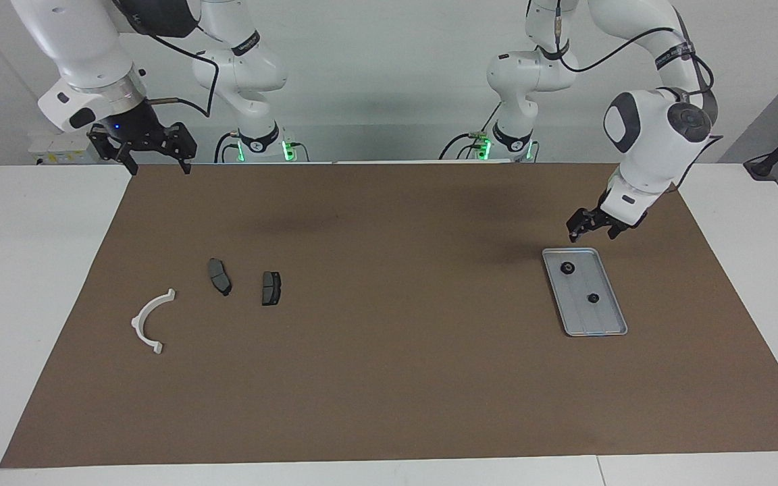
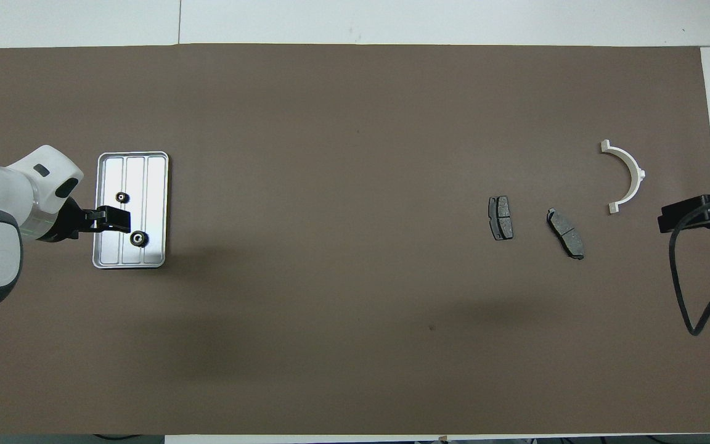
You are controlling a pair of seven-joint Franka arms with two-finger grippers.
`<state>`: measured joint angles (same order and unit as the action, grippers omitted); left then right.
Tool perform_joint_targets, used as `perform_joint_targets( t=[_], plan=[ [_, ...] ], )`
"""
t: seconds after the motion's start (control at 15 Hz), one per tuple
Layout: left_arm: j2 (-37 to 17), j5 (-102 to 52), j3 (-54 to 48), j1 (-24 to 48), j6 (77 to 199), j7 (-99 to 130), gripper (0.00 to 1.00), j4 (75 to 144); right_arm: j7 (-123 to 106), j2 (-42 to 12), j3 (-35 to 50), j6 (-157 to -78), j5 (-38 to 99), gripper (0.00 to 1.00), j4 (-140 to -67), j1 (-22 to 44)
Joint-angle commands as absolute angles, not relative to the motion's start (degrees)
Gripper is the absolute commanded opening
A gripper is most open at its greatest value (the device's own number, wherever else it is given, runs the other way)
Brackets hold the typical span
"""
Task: Place bearing gear from tray to pile
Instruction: 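Reach the left gripper down to a black gear on the tray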
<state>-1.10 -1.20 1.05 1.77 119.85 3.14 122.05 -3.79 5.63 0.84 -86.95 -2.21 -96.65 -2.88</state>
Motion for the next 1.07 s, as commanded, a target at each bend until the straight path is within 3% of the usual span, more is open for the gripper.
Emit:
perform_joint_targets(
  t=[0.0, 0.13, 0.53, 1.0],
  plan=[
    [-4.0, -0.5, 1.1, 2.5, 123.6, 8.7, 1.00, 123.0, -3.7, 6.4, 1.4, -88.6, -1.9, 1.00, -98.1, -3.8],
    [-6.4, -0.5, 1.1, 2.8, 126.1, 9.6, 0.91, 123.0, -3.6, 6.6, 1.4, -88.6, -1.8, 1.00, -98.3, -3.7],
    [-10.1, -0.4, 1.1, 2.4, 129.7, 9.0, 0.85, 122.9, -2.9, 6.8, 1.4, -88.2, -1.8, 1.00, -98.7, -3.4],
    [-10.7, -0.4, 1.1, 2.5, 130.1, 8.6, 0.84, 123.3, -2.5, 6.9, 1.1, -88.5, -1.8, 1.00, -98.9, -3.8]
  ],
)
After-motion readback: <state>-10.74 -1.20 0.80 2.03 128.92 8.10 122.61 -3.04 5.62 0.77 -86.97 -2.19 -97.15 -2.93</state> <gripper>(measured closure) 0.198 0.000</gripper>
